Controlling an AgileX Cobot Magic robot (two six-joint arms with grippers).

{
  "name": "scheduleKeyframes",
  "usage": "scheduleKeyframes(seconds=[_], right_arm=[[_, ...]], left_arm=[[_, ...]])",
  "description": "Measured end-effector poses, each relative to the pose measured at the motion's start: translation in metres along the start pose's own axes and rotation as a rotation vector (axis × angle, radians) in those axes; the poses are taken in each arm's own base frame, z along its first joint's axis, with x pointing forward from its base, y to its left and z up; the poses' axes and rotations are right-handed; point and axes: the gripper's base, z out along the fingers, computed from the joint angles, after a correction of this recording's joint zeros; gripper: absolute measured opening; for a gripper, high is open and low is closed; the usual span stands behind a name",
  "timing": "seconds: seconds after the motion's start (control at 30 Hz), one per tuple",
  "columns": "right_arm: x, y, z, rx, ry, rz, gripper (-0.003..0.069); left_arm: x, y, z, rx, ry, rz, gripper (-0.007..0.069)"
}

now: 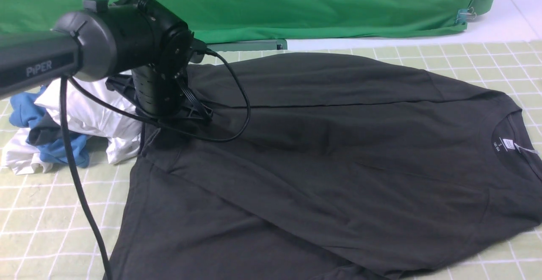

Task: Fold a long-sleeved shirt over a green coffee tablecloth.
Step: 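Fold the left side of the black T-shirt inward over its body, then grab the top left corner of the dark shirt with the left gripper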

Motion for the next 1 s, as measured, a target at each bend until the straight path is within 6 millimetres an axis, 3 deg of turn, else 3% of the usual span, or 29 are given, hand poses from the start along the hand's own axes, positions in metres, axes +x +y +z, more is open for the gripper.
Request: scheduleKeyframes(seconds=[0.03, 0.23, 0.37, 0.5, 0.57, 0.7, 0.97, 1.0], right_arm=[[0.0, 0.0, 0.0, 0.0, 0.0, 0.0, 0.0048], [0.001, 0.0, 0.0, 0.001, 0.012, 0.001, 0.0052], [0.001, 0.0, 0.0, 0.002, 0.016, 0.001, 0.0055], [0.002, 0.0, 0.0, 0.002, 0.017, 0.001, 0.0058], [0.002, 0.0, 0.0, 0.002, 0.018, 0.001, 0.0062], [0.002, 0.0, 0.0, 0.002, 0.018, 0.001, 0.0067], [0.002, 0.0, 0.0, 0.002, 0.019, 0.0, 0.0071], [0.002, 0.0, 0.0, 0.002, 0.019, 0.0, 0.0071]], left_arm=[[0.0, 0.002, 0.001, -0.006, 0.001, 0.002, 0.0165], [0.0, 0.004, 0.001, -0.025, 0.013, 0.0, 0.037], [-0.006, 0.009, -0.008, -0.036, 0.01, -0.098, 0.0439], [-0.02, 0.018, -0.022, 0.016, -0.029, -0.222, 0.0443], [-0.036, 0.029, -0.035, 0.135, -0.093, -0.361, 0.0429], [-0.049, 0.041, -0.039, 0.286, -0.179, -0.522, 0.0398], [-0.06, 0.063, 0.009, 0.417, -0.196, -0.767, 0.0367], [-0.06, 0.064, 0.022, 0.419, -0.18, -0.787, 0.0367]])
